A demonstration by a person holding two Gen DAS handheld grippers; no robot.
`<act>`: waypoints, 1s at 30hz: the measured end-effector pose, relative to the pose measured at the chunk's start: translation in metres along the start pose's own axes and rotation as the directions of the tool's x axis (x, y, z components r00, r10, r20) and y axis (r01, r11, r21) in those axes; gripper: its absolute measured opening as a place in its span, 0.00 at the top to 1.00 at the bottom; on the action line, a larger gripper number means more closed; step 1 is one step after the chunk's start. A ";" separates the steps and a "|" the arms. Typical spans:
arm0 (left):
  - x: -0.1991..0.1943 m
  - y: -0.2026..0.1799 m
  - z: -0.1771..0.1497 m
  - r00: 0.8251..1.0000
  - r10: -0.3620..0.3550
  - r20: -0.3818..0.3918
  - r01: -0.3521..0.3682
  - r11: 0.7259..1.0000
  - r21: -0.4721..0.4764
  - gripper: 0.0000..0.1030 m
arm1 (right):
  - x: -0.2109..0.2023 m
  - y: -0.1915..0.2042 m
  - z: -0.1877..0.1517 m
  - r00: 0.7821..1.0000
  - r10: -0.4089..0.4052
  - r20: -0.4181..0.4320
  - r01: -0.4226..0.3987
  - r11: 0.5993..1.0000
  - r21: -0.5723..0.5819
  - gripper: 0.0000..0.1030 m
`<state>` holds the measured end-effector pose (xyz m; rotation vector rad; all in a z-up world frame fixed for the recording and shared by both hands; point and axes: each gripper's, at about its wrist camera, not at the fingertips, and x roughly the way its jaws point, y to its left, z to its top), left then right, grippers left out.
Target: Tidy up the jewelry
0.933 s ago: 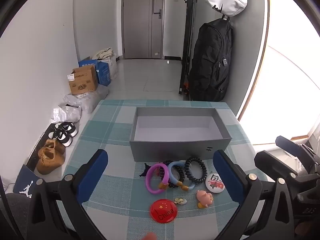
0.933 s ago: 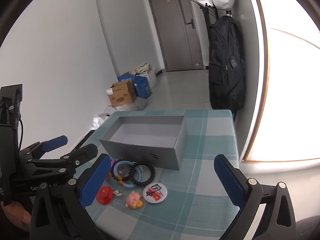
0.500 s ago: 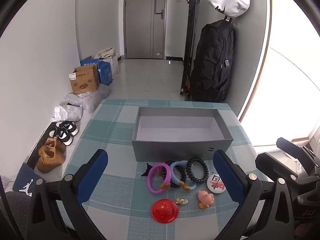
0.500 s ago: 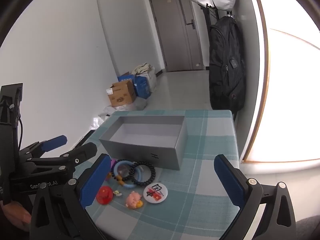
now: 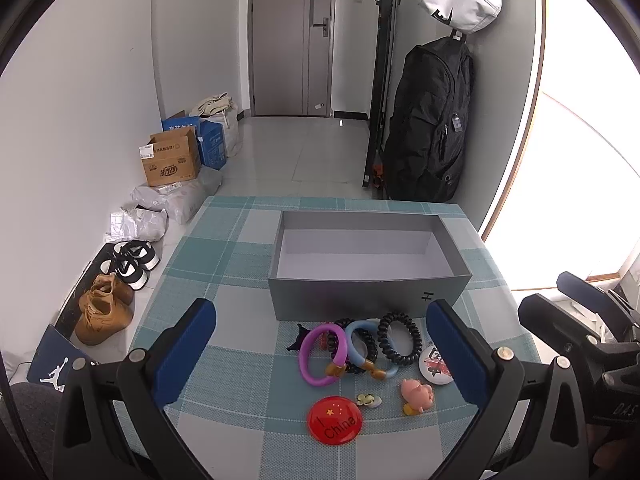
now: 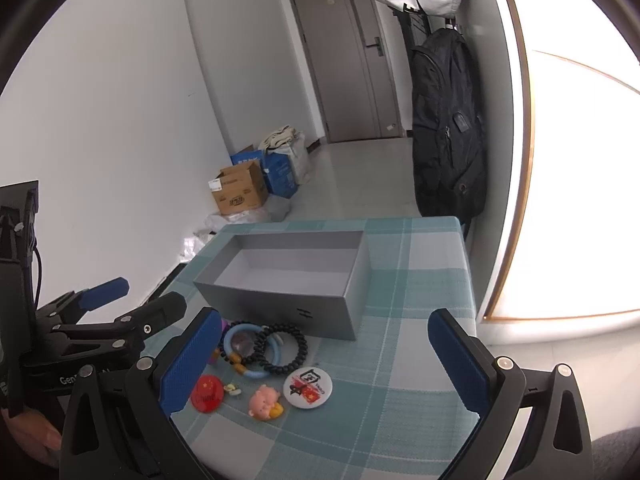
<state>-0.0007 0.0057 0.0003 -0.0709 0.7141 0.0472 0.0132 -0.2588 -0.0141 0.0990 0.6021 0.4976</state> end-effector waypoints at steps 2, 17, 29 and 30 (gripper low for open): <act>0.000 0.000 0.000 1.000 -0.002 -0.001 0.002 1.000 0.000 0.01 | 0.000 0.001 -0.001 1.000 -0.002 0.000 0.002 1.000 -0.004 0.00; 0.001 -0.002 0.000 1.000 0.004 -0.005 -0.004 1.000 0.006 0.01 | 0.001 0.002 -0.001 1.000 -0.003 -0.004 0.003 1.000 -0.012 0.00; 0.001 -0.005 -0.001 1.000 0.003 -0.005 -0.003 1.000 0.018 0.01 | 0.001 0.002 -0.001 1.000 -0.005 -0.004 0.005 1.000 -0.012 0.00; 0.001 -0.005 -0.001 1.000 0.002 -0.004 -0.002 1.000 0.019 0.01 | 0.001 0.002 -0.001 1.000 -0.006 -0.004 0.006 1.000 -0.012 0.00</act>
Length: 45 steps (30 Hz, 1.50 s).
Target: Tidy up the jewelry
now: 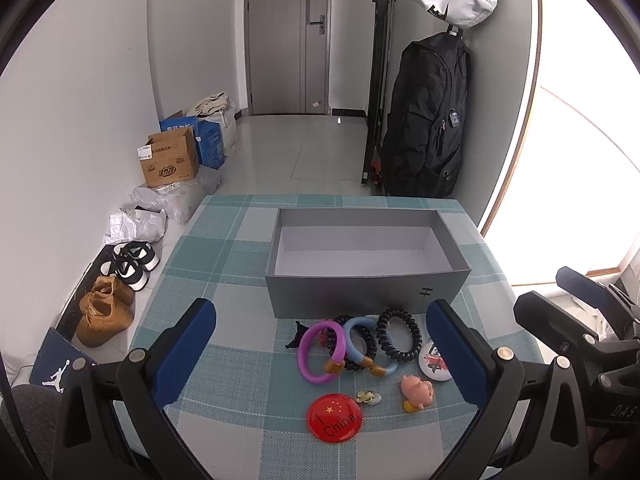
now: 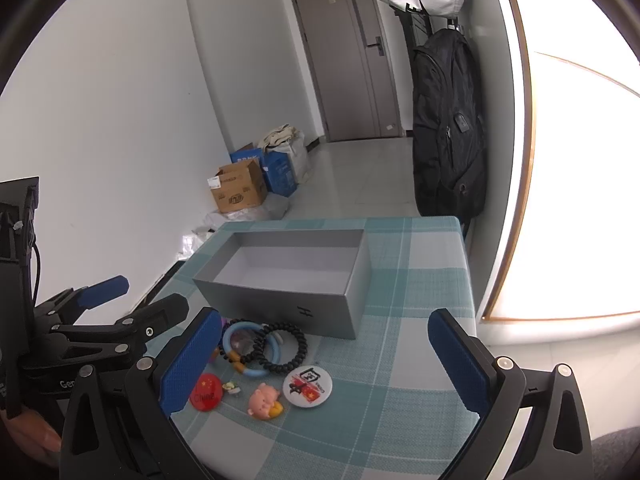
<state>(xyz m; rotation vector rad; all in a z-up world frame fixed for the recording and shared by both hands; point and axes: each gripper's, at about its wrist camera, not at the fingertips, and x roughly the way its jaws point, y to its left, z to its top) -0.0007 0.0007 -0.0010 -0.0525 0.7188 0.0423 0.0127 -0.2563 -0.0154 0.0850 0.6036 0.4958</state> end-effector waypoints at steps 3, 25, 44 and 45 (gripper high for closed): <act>0.000 0.000 0.000 1.000 0.000 0.002 0.000 1.000 0.001 0.01 | -0.001 -0.001 0.000 1.000 -0.003 0.001 0.003 1.000 0.001 0.00; 0.003 0.000 -0.003 1.000 0.001 -0.024 -0.001 1.000 -0.003 0.01 | 0.002 -0.004 -0.001 1.000 -0.016 -0.005 0.016 1.000 0.014 0.00; 0.032 0.005 -0.042 0.898 -0.088 -0.430 0.101 0.995 0.008 0.01 | 0.020 -0.017 -0.002 0.994 0.020 -0.110 -0.010 0.996 0.093 0.00; 0.034 0.004 -0.043 0.895 -0.080 -0.438 0.097 0.995 0.018 0.02 | 0.021 -0.017 -0.002 0.993 0.023 -0.116 -0.012 0.995 0.096 0.00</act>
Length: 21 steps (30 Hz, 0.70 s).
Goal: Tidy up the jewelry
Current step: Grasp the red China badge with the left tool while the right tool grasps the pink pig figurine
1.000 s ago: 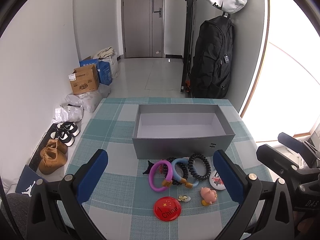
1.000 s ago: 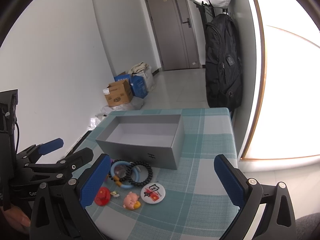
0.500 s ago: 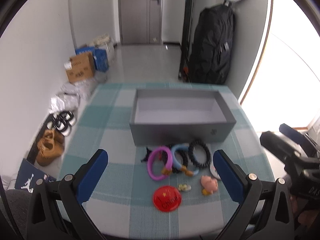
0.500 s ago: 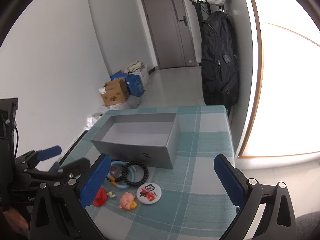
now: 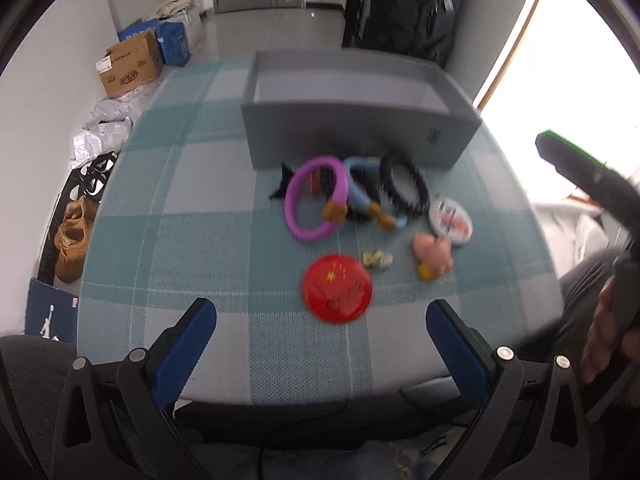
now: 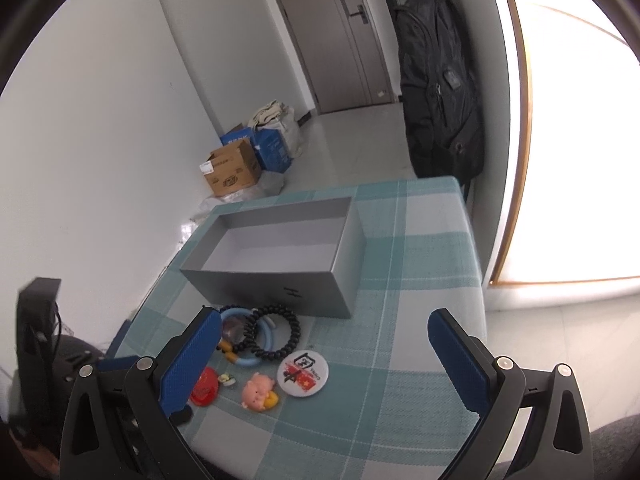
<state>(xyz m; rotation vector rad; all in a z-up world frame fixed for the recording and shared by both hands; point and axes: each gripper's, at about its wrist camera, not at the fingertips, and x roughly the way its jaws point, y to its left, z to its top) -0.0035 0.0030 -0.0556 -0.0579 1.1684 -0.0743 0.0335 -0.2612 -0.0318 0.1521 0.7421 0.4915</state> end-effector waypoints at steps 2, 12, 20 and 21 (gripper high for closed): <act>0.007 -0.005 0.003 1.000 0.022 -0.022 -0.021 0.999 0.024 0.11 | 0.002 0.000 -0.001 1.000 0.001 -0.012 -0.001 1.000 0.001 0.00; 0.011 -0.013 0.005 0.998 0.057 -0.026 -0.054 0.994 0.099 0.32 | 0.006 -0.007 -0.001 0.999 0.012 -0.051 -0.010 0.999 0.040 0.00; 0.004 -0.023 0.004 1.000 0.017 -0.017 -0.014 0.992 0.124 0.63 | 0.005 -0.014 0.000 0.998 0.031 -0.060 -0.026 0.996 0.080 0.00; 0.004 -0.024 0.005 1.000 0.018 -0.017 -0.015 0.992 0.125 0.63 | 0.004 -0.014 0.000 0.998 0.030 -0.060 -0.025 0.996 0.080 0.00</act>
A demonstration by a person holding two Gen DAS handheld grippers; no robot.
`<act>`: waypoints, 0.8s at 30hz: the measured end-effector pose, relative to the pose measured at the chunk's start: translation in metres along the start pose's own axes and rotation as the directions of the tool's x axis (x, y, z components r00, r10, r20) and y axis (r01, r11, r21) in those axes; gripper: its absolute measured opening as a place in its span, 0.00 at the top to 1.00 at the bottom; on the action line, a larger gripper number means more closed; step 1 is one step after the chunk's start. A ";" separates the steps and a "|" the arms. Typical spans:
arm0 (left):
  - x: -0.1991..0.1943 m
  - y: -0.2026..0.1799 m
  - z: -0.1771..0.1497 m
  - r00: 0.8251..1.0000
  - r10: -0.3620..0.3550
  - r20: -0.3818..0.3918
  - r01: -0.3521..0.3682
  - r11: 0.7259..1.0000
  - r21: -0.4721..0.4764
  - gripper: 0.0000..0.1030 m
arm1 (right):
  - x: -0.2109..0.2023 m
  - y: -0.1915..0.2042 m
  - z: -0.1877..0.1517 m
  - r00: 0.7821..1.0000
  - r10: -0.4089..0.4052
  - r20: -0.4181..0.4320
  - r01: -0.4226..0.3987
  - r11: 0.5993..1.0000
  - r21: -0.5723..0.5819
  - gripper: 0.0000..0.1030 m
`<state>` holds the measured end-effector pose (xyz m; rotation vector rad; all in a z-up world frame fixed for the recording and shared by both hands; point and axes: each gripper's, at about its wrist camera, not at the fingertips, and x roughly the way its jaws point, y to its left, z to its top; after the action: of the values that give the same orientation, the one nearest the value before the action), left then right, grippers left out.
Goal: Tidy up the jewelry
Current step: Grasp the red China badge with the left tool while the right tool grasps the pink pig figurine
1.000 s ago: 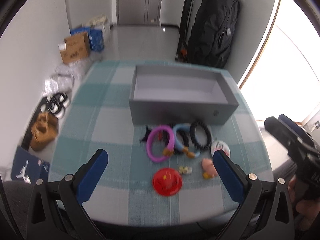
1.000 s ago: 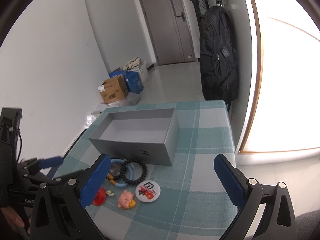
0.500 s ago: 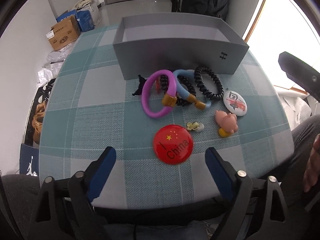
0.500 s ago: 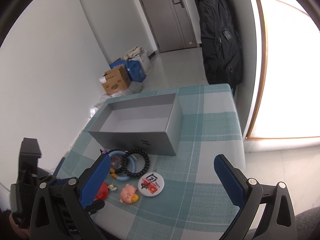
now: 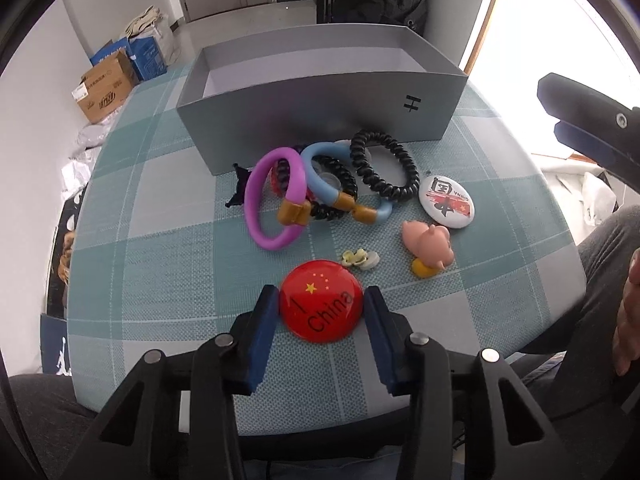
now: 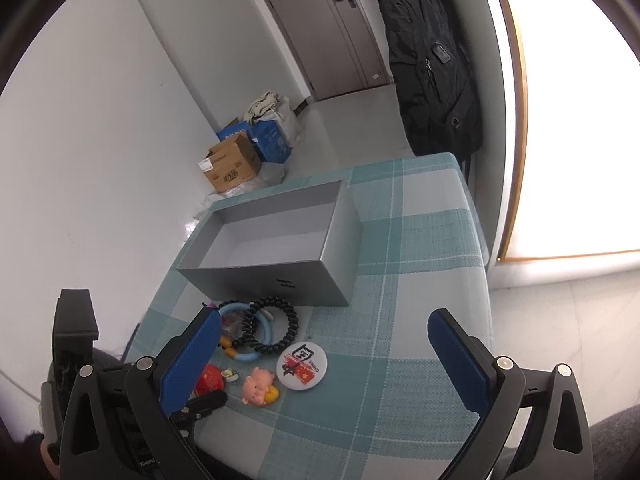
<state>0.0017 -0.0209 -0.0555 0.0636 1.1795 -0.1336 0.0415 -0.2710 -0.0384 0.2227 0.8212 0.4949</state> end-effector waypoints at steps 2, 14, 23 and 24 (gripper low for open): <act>0.000 0.000 0.001 1.000 -0.023 -0.006 0.023 1.000 -0.009 0.63 | 0.000 0.000 0.000 1.000 -0.002 -0.001 0.002 1.000 0.001 0.00; -0.018 0.019 0.005 0.987 -0.150 0.058 0.156 0.982 -0.106 0.63 | 0.002 0.009 -0.008 0.999 -0.024 -0.034 0.022 0.999 -0.048 0.00; -0.048 0.042 0.008 0.966 -0.177 0.186 0.212 0.959 -0.187 0.63 | 0.012 0.040 -0.023 0.993 0.019 -0.116 -0.040 0.983 -0.178 0.17; -0.048 0.043 0.008 0.965 -0.177 0.195 0.215 0.957 -0.195 0.63 | 0.015 0.044 -0.026 0.991 0.025 -0.131 -0.050 0.981 -0.188 0.19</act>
<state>-0.0032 0.0246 -0.0095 -0.2531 1.0156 -0.1825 0.0156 -0.2255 -0.0491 0.0288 0.8901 0.6250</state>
